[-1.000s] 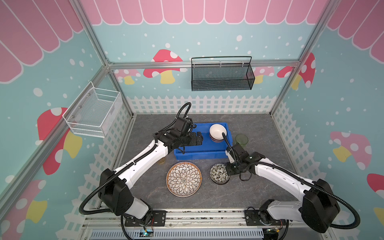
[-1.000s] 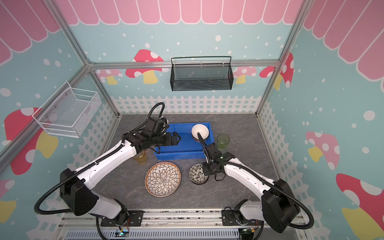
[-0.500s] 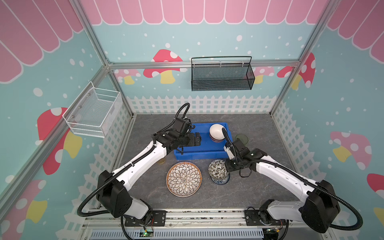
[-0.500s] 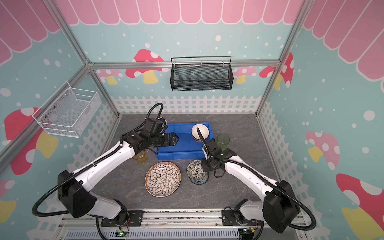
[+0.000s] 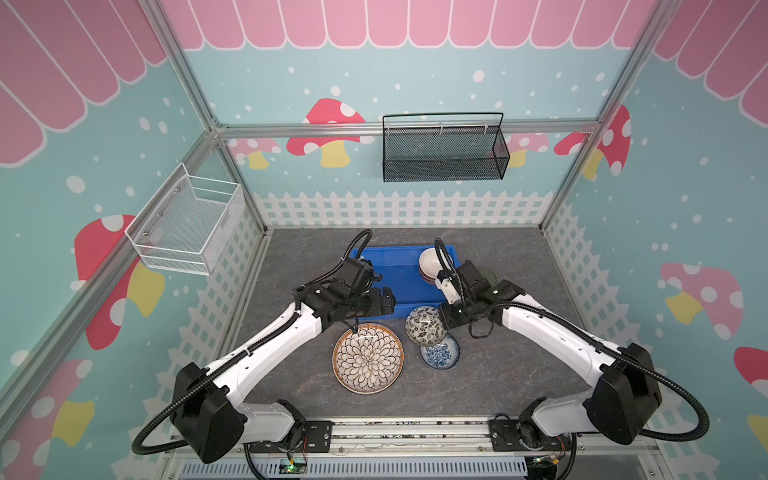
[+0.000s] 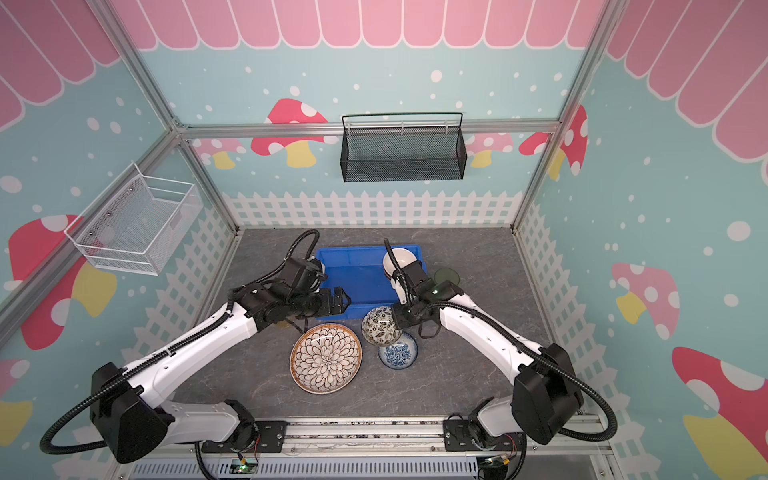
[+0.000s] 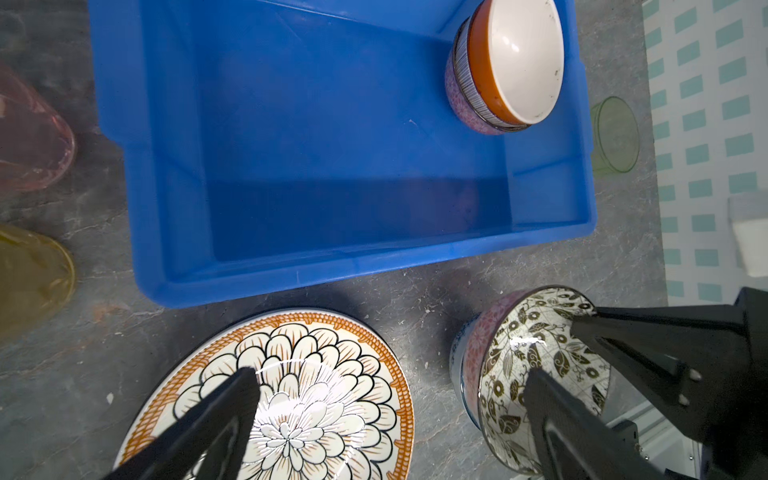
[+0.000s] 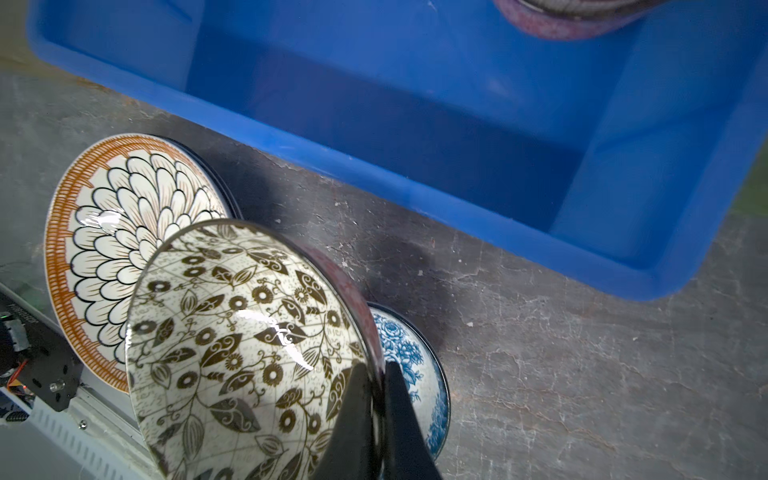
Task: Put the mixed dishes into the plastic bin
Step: 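Lift the leaf-print bowl toward the left gripper while the left gripper approaches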
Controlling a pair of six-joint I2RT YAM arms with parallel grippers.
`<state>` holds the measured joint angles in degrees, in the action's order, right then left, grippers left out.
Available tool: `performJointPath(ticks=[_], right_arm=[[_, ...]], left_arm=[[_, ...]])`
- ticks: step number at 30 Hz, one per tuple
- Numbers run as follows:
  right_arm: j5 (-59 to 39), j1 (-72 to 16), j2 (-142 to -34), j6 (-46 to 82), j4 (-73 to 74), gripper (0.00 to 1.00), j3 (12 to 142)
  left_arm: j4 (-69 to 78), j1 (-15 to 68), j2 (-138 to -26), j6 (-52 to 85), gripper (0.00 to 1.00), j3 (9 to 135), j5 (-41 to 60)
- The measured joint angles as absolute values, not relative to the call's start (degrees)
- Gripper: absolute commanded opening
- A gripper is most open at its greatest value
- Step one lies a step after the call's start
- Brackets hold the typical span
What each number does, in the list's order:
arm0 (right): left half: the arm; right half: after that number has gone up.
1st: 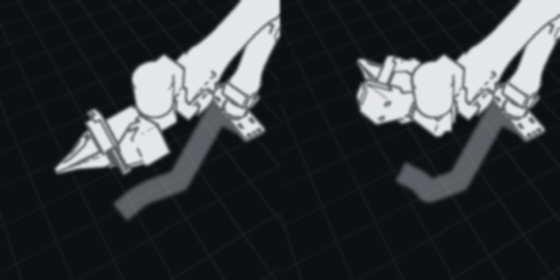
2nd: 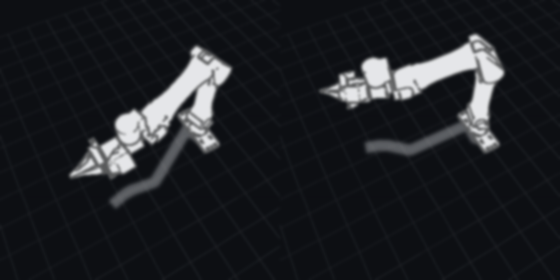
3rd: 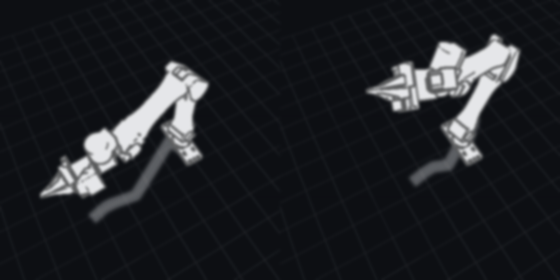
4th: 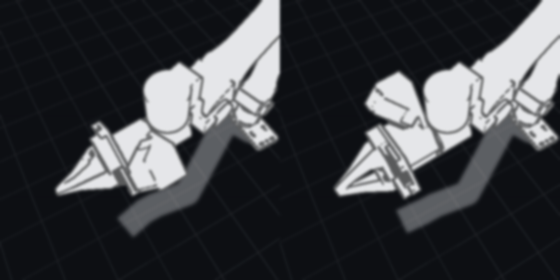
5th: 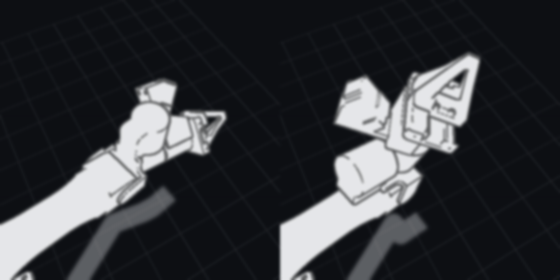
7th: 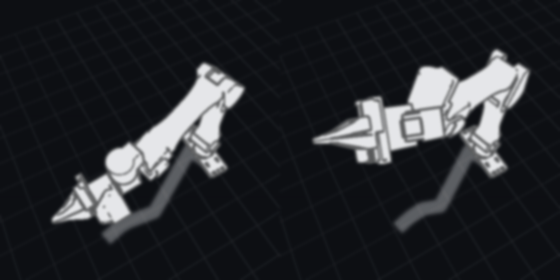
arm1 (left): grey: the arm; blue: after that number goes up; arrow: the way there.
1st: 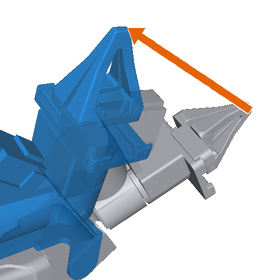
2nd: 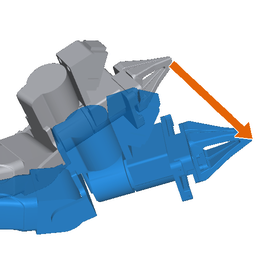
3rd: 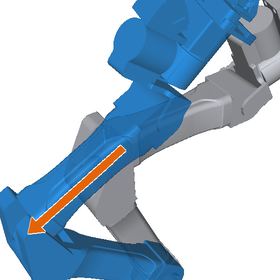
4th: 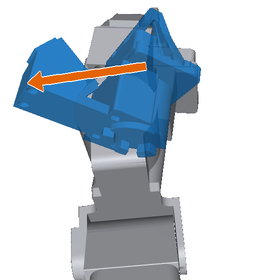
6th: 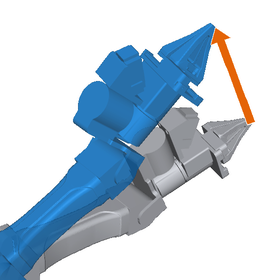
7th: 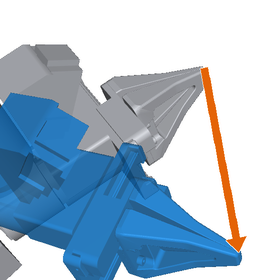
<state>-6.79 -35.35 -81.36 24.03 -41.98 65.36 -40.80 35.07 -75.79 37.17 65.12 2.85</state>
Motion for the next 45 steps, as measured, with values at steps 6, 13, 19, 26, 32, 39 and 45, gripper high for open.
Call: performJointPath(ticks=[6, 13, 19, 26, 32, 39, 45], right_arm=[[-9.63, -35.35, -84.44, 22.63, -41.3, 0.0, 68.6], [-11.64, -35.35, -87.05, 21.56, -40.6, 0.0, 71.48], [-12.23, -35.35, -87.53, 21.23, -40.45, 0.0, 72.95], [-12.56, -35.35, -88.84, 20.91, -40.34, 0.0, 75.22], [-12.53, -35.35, -89.82, 20.12, -40.45, 0.0, 75.96], [-12.53, -35.35, -90.74, 19.68, -40.66, 0.0, 76.25], [-12.53, -35.35, -91.0, 19.46, -40.66, 0.0, 76.69]], left_arm=[[-40.23, 36.42, -75.42, 38.98, 0.99, 64.95, 2.81], [-39.51, 37.98, -75.9, 40.1, 0.94, 64.36, 2.81], [-38.68, 38.26, -77.87, 40.14, 0.86, 64.36, 2.79], [-38.3, 38.44, -80.09, 40.01, 0.76, 64.4, 2.81], [-38.13, 38.72, -82.13, 39.64, 0.64, 64.53, 2.85], [-37.82, 38.76, -82.67, 39.24, 0.43, 64.82, 3.03], [-37.67, 38.81, -83.29, 39.18, 0.36, 65.21, 3.16]])
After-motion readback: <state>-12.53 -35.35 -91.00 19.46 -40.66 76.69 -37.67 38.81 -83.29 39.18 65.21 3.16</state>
